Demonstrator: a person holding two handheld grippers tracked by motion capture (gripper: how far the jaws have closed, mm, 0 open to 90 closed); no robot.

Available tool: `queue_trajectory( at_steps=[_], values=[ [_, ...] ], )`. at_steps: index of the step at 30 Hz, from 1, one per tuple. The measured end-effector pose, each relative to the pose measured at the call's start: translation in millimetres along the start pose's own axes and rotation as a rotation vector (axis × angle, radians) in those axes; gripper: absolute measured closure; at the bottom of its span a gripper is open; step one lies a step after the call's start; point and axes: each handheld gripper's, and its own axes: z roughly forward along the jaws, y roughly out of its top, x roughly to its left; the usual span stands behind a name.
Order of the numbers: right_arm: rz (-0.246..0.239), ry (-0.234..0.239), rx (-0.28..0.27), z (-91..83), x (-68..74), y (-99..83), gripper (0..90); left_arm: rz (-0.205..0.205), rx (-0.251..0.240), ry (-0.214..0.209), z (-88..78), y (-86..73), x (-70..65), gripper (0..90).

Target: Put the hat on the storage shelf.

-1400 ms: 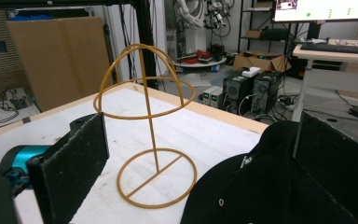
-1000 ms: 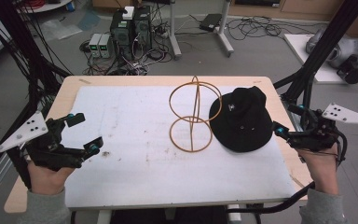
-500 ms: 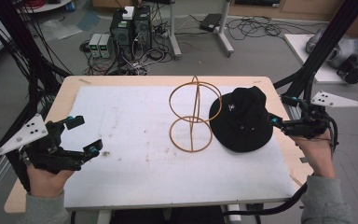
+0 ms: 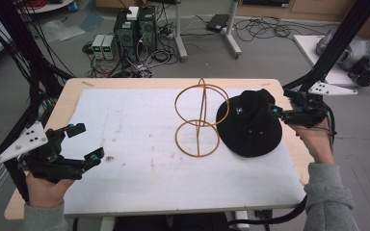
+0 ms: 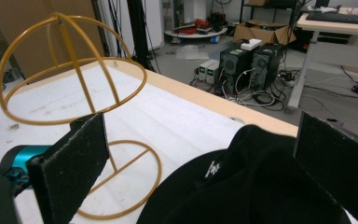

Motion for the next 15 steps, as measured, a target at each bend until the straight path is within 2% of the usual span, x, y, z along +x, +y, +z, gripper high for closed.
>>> queue_trajectory(
  at_steps=[9, 15],
  values=[
    [0.007, -0.025, 0.017, 19.5, -11.3, 11.0, 2.3, -0.007, 0.006, 0.016, -5.4, -4.1, 3.4, 1.7],
    [0.016, -0.037, 0.055, 32.8, -18.3, 19.2, 2.3, -0.005, 0.004, 0.019, -8.1, -3.5, 2.4, 1.7]
  ],
)
